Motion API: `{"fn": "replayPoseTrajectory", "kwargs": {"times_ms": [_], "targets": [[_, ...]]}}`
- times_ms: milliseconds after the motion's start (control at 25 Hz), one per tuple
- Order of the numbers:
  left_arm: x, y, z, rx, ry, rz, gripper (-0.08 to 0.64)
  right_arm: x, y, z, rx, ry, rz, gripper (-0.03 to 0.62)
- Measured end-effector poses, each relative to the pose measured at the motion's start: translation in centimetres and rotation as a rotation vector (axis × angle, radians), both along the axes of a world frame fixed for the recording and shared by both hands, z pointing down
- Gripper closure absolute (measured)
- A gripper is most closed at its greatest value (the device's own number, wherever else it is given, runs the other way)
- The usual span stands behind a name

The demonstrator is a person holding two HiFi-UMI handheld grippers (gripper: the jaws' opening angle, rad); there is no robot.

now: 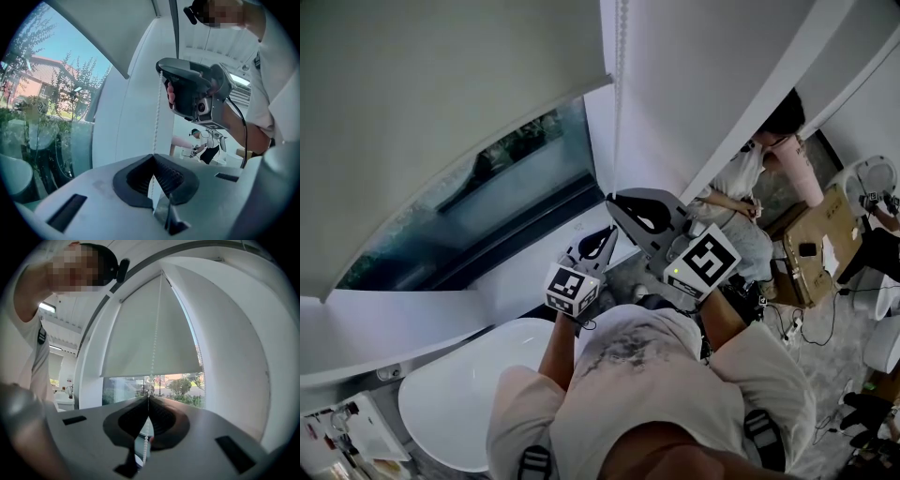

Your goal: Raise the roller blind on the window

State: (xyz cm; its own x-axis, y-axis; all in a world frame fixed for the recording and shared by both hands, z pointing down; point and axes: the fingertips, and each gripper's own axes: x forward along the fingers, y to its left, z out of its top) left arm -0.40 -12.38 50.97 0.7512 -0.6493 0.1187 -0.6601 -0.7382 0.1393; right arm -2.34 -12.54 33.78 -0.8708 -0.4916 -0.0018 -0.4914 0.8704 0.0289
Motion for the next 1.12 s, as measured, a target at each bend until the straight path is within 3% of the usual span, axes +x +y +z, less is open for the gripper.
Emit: {"fn": "replayPoseTrajectory", "kwargs": {"times_ms": [800, 1120], "targets": [[-0.2, 1.3, 6.8, -0.092, 0.013, 0.027, 0.554, -0.4, 1.0, 6.5, -0.069, 0.035, 0.009, 0.532], [0.0, 2.4, 7.0, -0.085, 0.001, 0.042, 0.552, 0.3, 1.3, 7.1, -0.064, 0.055, 0.006, 0.532]]}}
